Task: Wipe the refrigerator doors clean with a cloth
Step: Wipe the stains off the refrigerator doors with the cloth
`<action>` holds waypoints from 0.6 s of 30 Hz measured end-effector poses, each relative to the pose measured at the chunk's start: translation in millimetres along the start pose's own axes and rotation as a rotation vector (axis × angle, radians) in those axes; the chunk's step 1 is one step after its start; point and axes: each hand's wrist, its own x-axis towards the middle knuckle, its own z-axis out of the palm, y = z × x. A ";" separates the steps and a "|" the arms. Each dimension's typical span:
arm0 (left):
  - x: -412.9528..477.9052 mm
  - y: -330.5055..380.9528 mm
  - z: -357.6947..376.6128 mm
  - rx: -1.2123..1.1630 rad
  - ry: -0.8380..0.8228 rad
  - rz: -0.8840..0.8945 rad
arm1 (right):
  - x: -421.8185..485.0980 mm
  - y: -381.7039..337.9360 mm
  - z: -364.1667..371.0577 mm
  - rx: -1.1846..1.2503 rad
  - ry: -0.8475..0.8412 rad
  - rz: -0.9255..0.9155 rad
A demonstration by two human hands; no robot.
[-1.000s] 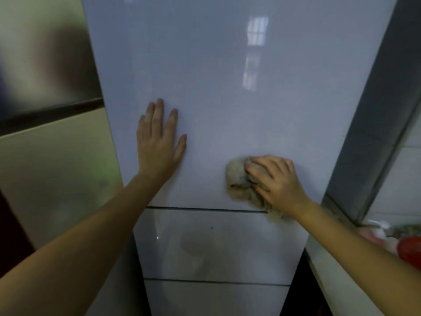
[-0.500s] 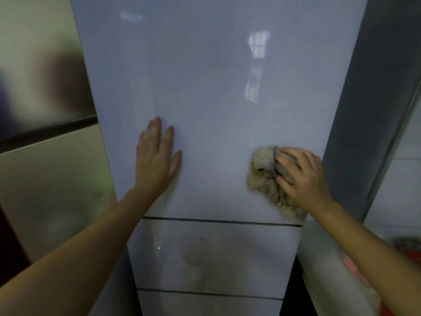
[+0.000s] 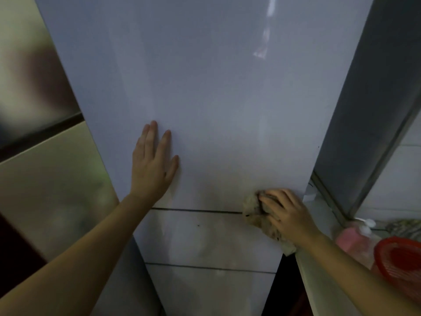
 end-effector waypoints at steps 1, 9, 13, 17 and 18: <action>0.0 2.1 -2.1 -0.008 -0.014 -0.007 | 0.3 -4.9 -0.9 0.041 -0.016 0.046; -59.0 22.5 -7.9 -0.124 -0.230 -0.039 | -35.8 -68.9 -5.0 0.475 -0.108 0.678; -134.1 42.6 -2.5 -0.218 -0.533 -0.126 | -91.8 -108.1 -16.4 0.622 -0.213 0.949; -201.1 63.2 11.0 -0.332 -0.853 -0.195 | -148.2 -144.0 -37.3 0.635 -0.314 1.111; -215.4 67.9 15.2 -0.361 -0.919 -0.193 | -160.6 -152.1 -42.7 0.638 -0.332 1.150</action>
